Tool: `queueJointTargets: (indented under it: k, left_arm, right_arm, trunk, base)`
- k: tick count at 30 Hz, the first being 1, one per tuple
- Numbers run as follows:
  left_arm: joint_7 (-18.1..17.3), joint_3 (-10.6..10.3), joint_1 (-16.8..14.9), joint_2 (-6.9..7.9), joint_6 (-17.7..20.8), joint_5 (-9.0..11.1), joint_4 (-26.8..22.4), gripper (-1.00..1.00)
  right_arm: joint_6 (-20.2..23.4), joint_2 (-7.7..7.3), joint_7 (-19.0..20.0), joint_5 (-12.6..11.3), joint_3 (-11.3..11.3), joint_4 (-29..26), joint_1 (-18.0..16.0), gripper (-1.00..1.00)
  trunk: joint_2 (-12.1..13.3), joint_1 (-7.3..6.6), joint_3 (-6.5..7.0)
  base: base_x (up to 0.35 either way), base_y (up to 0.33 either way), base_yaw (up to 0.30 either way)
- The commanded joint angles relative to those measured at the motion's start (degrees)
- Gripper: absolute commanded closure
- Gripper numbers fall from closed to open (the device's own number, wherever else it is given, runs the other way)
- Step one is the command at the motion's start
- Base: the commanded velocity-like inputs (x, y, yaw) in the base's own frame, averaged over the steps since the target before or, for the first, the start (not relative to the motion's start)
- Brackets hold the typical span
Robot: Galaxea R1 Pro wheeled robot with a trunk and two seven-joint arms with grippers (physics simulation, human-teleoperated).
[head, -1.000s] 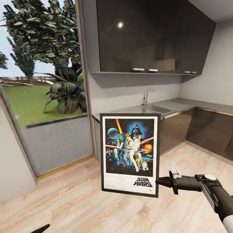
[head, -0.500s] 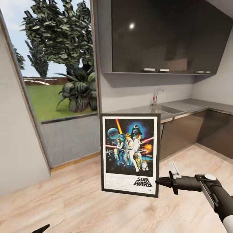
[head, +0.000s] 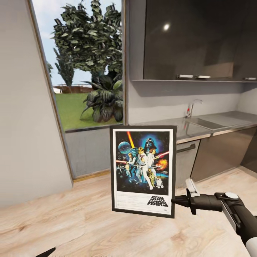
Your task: Pick up the poster from the kitchen countertop and hang it on one of the wall nails in the kitchen.
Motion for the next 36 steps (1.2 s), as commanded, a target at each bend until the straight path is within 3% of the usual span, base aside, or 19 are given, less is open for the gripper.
queueJointTargets:
  k: [1,24,31,36]
  left_arm:
    - [-0.12,-0.24,-0.07,-0.03,-0.44,0.33,0.05,-1.0]
    - [-0.04,-0.24,-0.07,-0.18,-0.36,0.37,0.05,-1.0]
    - [0.07,-0.24,-0.07,-0.47,-0.28,0.39,0.05,-1.0]
    - [3.12,-0.24,-0.02,-1.69,-0.27,0.41,0.05,-1.0]
  right_arm:
    - [0.75,-0.02,0.31,-0.14,-0.02,-0.02,-0.02,1.0]
    - [0.74,-0.02,0.24,-0.12,-0.01,-0.01,-0.02,1.0]
    - [0.76,-0.02,0.24,-0.22,-0.07,0.1,-0.02,1.0]
    - [0.83,-0.07,-0.62,-0.3,-0.54,0.12,-0.02,1.0]
  trunk:
    - [-0.04,0.0,-0.06]
    - [-0.04,0.0,-0.06]
    - [2.77,-1.54,1.19]
    - [4.78,-2.64,2.09]
  base:
    - [0.0,0.0,0.294]
    - [0.0,0.0,0.282]
    - [0.0,0.0,0.028]
    - [0.0,0.0,0.003]
